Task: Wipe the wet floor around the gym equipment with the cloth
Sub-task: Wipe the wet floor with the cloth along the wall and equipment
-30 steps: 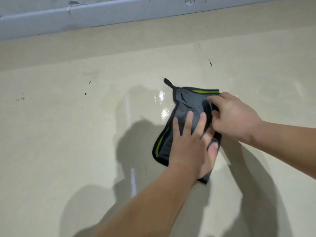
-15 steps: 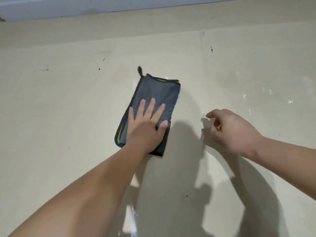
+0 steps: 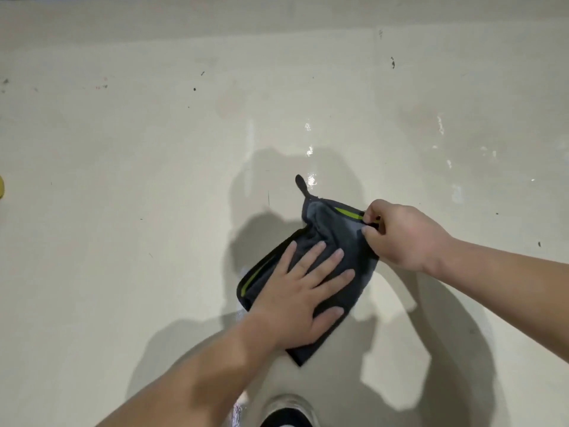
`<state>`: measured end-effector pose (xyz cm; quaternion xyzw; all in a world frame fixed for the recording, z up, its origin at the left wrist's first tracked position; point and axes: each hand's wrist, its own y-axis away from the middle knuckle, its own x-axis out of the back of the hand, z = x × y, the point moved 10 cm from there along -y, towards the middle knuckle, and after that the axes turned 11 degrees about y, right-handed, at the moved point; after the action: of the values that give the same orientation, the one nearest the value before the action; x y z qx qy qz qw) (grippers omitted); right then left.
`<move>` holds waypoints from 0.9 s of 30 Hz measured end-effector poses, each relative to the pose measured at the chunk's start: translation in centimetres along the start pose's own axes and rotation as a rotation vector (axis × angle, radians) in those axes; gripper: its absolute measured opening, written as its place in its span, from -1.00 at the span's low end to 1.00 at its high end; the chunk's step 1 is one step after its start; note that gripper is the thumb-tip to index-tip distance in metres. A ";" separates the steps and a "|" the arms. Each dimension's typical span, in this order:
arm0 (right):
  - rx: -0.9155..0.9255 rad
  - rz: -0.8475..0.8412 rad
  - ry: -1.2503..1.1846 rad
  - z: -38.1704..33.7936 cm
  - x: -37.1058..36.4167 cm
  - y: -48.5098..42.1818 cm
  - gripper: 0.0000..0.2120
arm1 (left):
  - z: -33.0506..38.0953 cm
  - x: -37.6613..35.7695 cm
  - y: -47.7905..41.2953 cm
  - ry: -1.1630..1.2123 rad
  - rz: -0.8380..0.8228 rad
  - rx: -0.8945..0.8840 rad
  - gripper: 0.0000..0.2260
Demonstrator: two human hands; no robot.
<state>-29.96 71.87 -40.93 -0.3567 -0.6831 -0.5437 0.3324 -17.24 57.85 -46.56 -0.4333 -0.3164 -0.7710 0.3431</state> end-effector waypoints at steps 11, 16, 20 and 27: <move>-0.041 0.070 -0.035 2.9 4.5 -3.5 -0.58 | -5.1 4.4 -9.1 -0.023 0.071 0.506 -0.38; -0.061 0.129 0.012 4.9 7.5 -8.0 -0.48 | -6.9 6.7 -13.4 -0.086 -0.041 -0.083 -0.41; -0.111 0.023 0.067 6.0 8.6 -12.5 -0.39 | -12.9 10.0 -18.0 -0.064 0.135 0.338 -0.38; -0.188 0.061 0.324 5.3 13.2 -17.2 -0.52 | -15.5 12.0 -21.5 -0.046 0.170 0.377 -0.38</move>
<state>-51.78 76.03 -39.50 -0.3144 -0.5557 -0.6453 0.4195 -46.17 54.80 -46.58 -0.4041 -0.4252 -0.6563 0.4744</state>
